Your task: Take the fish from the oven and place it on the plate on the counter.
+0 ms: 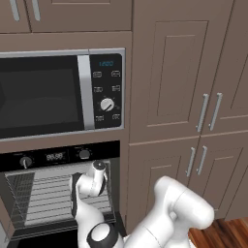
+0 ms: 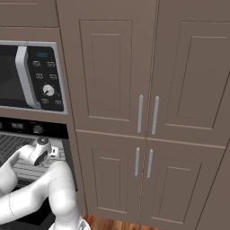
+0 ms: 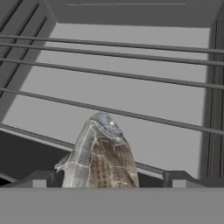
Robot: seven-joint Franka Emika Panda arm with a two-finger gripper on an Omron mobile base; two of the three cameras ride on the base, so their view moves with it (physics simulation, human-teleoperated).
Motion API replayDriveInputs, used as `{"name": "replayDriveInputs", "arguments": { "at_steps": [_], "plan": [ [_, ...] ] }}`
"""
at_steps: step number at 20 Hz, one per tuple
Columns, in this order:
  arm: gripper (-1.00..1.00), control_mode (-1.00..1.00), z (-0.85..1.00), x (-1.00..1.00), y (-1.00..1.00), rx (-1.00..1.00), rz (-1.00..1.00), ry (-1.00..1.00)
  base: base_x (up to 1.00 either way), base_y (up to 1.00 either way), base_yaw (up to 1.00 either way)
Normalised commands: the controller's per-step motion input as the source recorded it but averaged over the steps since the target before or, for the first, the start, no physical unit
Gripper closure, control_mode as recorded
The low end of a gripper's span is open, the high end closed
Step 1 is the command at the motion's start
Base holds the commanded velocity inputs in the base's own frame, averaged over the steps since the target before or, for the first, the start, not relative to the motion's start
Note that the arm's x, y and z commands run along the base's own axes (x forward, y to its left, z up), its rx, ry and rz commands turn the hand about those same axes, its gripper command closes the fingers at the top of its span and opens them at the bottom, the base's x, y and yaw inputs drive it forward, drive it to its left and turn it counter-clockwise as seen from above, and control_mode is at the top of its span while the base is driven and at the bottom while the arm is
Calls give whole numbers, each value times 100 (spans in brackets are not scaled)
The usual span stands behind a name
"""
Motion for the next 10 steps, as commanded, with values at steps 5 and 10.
{"name": "replayDriveInputs", "arguments": {
  "at_steps": [5,10],
  "plan": [
    [100,-100,-26,0,0,0,0,0,0,0,0],
    [100,-100,-22,0,0,0,0,0,0,0,0]
  ]
}}
